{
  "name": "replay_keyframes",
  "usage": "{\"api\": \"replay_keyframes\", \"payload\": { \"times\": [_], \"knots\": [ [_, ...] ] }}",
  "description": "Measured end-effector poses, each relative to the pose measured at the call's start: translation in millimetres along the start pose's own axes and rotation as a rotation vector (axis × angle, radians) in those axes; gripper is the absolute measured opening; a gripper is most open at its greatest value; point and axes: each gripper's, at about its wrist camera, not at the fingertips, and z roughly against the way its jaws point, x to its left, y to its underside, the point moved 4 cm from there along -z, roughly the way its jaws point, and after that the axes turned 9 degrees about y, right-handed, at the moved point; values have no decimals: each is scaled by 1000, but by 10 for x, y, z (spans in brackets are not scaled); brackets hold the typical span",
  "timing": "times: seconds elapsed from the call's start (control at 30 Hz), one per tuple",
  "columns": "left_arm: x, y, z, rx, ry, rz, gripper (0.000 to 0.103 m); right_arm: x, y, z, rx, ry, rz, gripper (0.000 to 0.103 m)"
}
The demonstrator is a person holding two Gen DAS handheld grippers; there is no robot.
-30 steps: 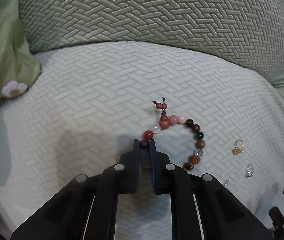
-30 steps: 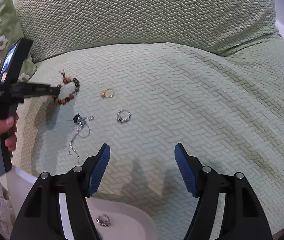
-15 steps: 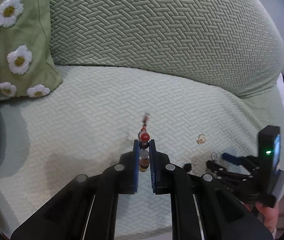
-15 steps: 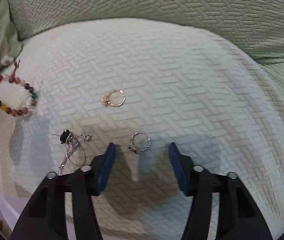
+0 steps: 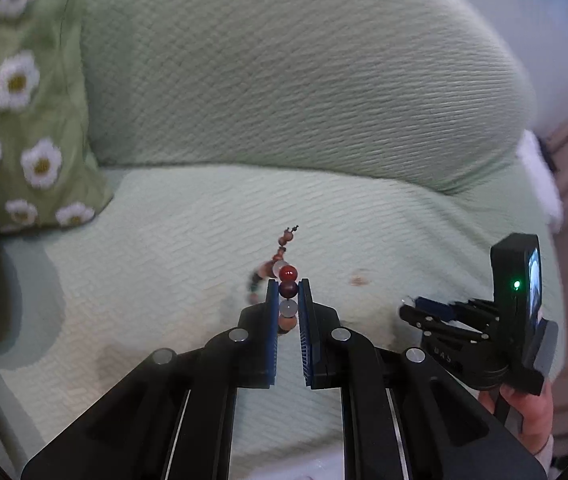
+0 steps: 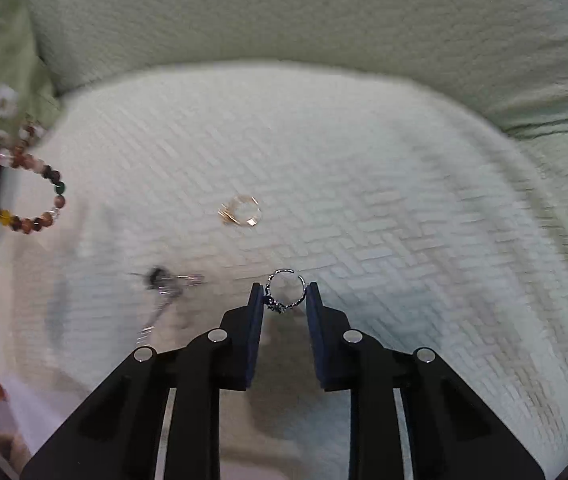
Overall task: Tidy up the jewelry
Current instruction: 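Lower both items into the basin and open both grippers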
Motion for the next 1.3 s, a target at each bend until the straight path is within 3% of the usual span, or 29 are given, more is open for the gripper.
{"api": "replay_keyframes", "payload": {
  "times": [0.13,0.2,0.37,0.53,0.67,0.87,1.0,1.1,1.2,1.23,1.3],
  "knots": [
    [-424,268,411,-49,42,-95,9,29,328,748,-117,-56,42,18],
    [-584,463,543,-55,58,-132,9,41,585,927,-133,-72,65,18],
    [-787,1091,560,4,104,-161,9,132,1292,840,-74,-82,95,18],
    [-732,1766,281,121,94,-150,9,350,1847,525,26,-79,144,18],
    [-543,2097,106,176,39,-113,9,443,2018,314,73,-57,167,18],
    [-389,2249,123,193,-26,-100,10,530,2089,241,93,-17,194,19],
    [-342,2255,197,185,-28,-80,13,554,2078,289,87,-45,178,31],
    [-318,2211,313,154,-38,-74,22,496,2070,419,50,-55,151,32],
    [-320,2084,476,100,-46,-69,48,336,1993,655,-4,-98,90,34],
    [-333,2010,522,77,-58,-77,57,272,1947,728,-25,-100,71,37],
    [-349,1829,592,46,-87,-96,62,169,1778,854,-74,-74,49,56]
  ]
}}
